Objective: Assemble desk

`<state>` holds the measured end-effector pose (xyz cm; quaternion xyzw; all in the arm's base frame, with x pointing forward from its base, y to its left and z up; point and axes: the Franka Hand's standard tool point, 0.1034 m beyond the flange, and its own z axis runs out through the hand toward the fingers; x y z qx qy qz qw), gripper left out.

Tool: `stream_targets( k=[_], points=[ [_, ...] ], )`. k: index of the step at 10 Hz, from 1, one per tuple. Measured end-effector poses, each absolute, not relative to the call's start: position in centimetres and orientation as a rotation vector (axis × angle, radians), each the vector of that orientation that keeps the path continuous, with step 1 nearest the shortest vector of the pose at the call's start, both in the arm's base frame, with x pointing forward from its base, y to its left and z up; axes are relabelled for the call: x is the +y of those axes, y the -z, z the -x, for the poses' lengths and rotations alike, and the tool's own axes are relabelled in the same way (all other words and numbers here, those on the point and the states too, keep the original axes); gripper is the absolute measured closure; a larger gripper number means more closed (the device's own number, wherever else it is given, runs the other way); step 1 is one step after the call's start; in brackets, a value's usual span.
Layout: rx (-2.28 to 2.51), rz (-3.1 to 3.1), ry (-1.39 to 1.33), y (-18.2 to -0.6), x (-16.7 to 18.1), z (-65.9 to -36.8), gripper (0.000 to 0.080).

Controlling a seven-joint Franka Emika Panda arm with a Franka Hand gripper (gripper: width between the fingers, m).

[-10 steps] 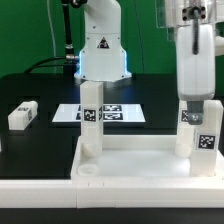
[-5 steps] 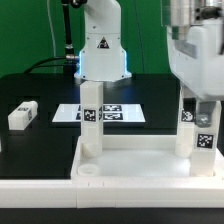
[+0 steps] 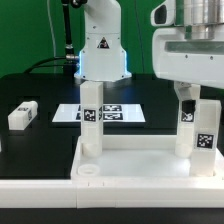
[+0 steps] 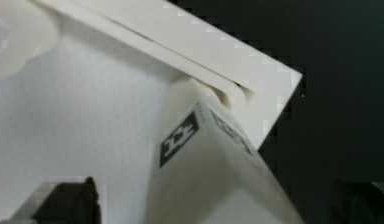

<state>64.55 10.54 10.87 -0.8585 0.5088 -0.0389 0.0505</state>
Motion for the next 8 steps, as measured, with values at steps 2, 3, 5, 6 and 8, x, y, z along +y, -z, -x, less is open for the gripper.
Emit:
stream_targets(
  k=[2, 3, 5, 6, 8],
  points=[
    [1.188, 2.835, 0.154, -10.9, 10.11, -64.63, 0.015],
    [0.985, 2.919, 0.173, -10.84, 10.1, -64.76, 0.015],
    [0.796, 2.984, 0.193, -10.79, 9.93, -64.96, 0.015],
    [0.848, 2.968, 0.191, -10.78, 9.93, -64.95, 0.015],
    [0.931, 2.939, 0.188, -10.77, 9.93, -64.94, 0.0407]
  ],
)
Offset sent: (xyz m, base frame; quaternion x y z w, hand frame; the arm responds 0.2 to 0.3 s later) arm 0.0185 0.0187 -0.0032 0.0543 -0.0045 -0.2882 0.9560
